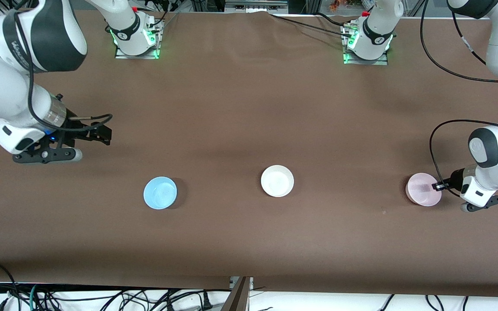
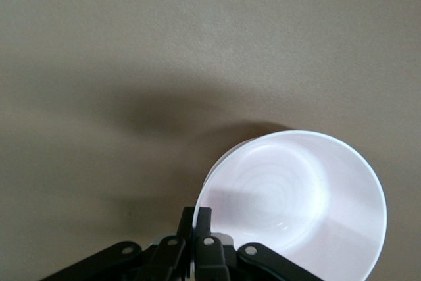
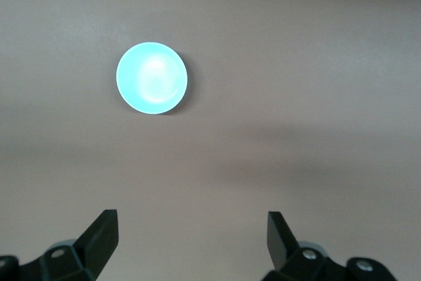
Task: Stack pink and blue bowls on white bowl
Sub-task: 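Grasp the pink bowl rim with the left gripper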
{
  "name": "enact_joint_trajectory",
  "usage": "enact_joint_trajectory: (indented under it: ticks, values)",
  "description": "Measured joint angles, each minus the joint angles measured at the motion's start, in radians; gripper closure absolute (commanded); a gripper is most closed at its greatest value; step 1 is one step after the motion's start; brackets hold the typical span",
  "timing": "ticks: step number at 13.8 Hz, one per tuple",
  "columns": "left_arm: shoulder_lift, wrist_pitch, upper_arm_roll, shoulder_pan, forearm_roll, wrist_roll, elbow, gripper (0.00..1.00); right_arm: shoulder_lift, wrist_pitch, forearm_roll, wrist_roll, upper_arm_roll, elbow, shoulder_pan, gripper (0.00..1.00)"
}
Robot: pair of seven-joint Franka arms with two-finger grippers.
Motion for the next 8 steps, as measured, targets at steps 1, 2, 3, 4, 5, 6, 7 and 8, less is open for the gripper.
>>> enact_joint_trajectory:
  ticks: [1, 2, 3, 4, 5, 6, 7, 8]
  values:
    - [-0.009, -0.034, -0.002, -0.012, 0.0, -0.02, 0.008, 1.0, 0.014, 0.002, 0.0, -0.002, 0.0, 0.0, 0.0, 0.0]
    - [-0.023, -0.077, -0.004, -0.035, 0.001, -0.056, 0.018, 1.0, 0.025, 0.003, 0.0, -0.002, 0.0, 0.0, 0.0, 0.0]
    - [-0.045, -0.133, -0.007, -0.069, 0.002, -0.11, 0.03, 1.0, 0.031, 0.005, 0.0, -0.002, 0.0, 0.001, 0.001, 0.0]
    - [-0.074, -0.204, -0.01, -0.117, 0.002, -0.184, 0.051, 1.0, 0.033, 0.005, 0.001, -0.002, 0.0, 0.001, 0.001, 0.0]
    - [-0.103, -0.276, -0.012, -0.168, 0.003, -0.26, 0.077, 1.0, 0.033, 0.005, 0.004, -0.002, 0.0, 0.0, 0.001, 0.0]
    - [-0.131, -0.352, -0.015, -0.22, 0.003, -0.338, 0.115, 0.99, 0.034, 0.005, 0.011, -0.002, 0.0, -0.002, 0.001, 0.0]
    - [-0.156, -0.432, -0.016, -0.276, 0.003, -0.418, 0.164, 1.0, 0.035, 0.012, 0.021, 0.0, 0.0, -0.012, 0.002, 0.0]
    - [-0.173, -0.497, -0.018, -0.326, 0.003, -0.49, 0.213, 1.0, 0.037, 0.035, 0.027, 0.006, 0.001, -0.032, 0.004, 0.0]
